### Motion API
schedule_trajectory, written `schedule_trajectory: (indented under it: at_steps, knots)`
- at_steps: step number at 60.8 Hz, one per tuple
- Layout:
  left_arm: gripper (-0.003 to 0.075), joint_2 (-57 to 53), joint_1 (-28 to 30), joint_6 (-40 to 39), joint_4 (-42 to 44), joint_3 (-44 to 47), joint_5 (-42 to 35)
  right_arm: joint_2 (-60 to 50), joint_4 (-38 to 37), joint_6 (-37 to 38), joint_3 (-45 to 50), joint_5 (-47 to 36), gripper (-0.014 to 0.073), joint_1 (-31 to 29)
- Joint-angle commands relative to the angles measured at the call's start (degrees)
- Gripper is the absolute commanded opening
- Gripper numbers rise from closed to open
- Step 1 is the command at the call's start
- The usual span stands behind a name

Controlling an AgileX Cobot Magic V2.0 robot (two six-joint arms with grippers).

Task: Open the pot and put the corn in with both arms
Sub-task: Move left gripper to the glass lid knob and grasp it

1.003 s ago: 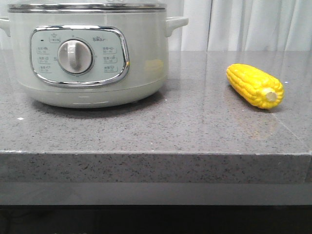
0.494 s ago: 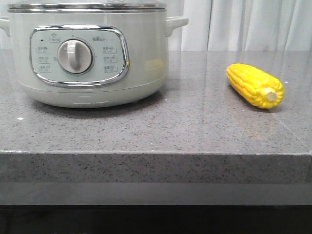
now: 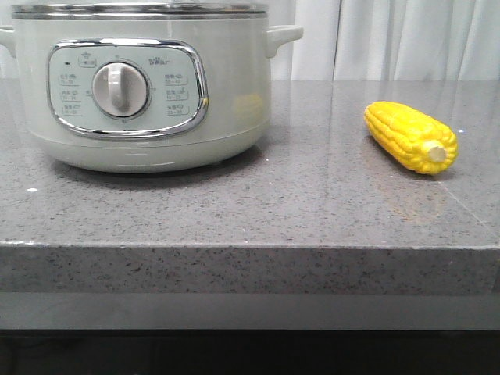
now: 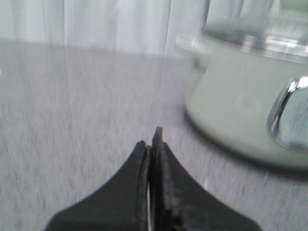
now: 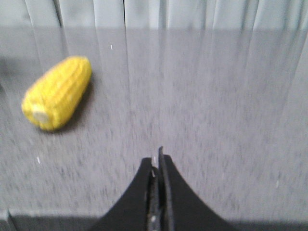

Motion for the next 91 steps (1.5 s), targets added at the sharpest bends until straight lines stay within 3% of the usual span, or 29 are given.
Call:
schedule_trajectory:
  at_steps: [1, 11, 19, 35, 38, 42, 47, 53, 60, 73, 91]
  knots:
    - [-0.0019, 4.15, 0.04, -0.53, -0.58, -7.75, -2.57, 1.67, 0.20, -0.07, -7.03, -2.36, -0.0067, -0.26]
    - [-0.0019, 17.12, 0.04, -0.53, -0.58, -19.17, 2.05, 10.65, 0.20, -0.07, -17.60, -0.40, -0.0067, -0.26]
    - [-0.0018, 25.59, 0.04, -0.53, -0.58, -25.79, 1.56, 17.75, 0.20, -0.07, -24.39, 0.34, -0.0067, -0.26]
    - [-0.0001, 31.34, 0.04, -0.53, -0.58, -29.20, 0.95, 22.25, 0.20, -0.07, -27.16, 0.10, -0.0066, -0.26]
    - [0.0052, 31.34, 0.04, -0.53, -0.58, -29.20, 0.95, 22.25, 0.20, -0.07, -27.16, 0.37, -0.0042, -0.26]
    - [0.0179, 31.34, 0.04, -0.43, -0.46, -29.20, 0.95, 22.25, 0.20, -0.07, -27.16, 0.86, 0.0036, -0.26]
    - [0.0419, 31.34, 0.04, -0.43, 0.24, -29.20, 0.95, 22.25, 0.20, -0.07, -27.00, 0.98, 0.0183, -0.26]
    - [0.0712, 31.34, 0.04, -0.43, 0.24, -29.20, 0.87, 22.27, 0.20, -0.07, -26.88, 0.92, 0.0442, -0.26]
    - [0.0655, 31.34, 0.04, -0.43, 0.24, -29.20, 0.87, 22.52, 0.20, -0.07, -26.81, 0.92, 0.0542, -0.26]
    - [0.0541, 31.34, 0.04, -0.43, -2.80, -29.33, 0.21, 22.52, 0.20, -0.07, -26.81, 0.92, 0.0540, -0.26]
    - [0.0527, 42.49, -6.42, 3.09, -2.93, -41.84, 6.69, 22.52, 0.20, -0.07, -26.81, 0.98, 0.0540, -0.26]
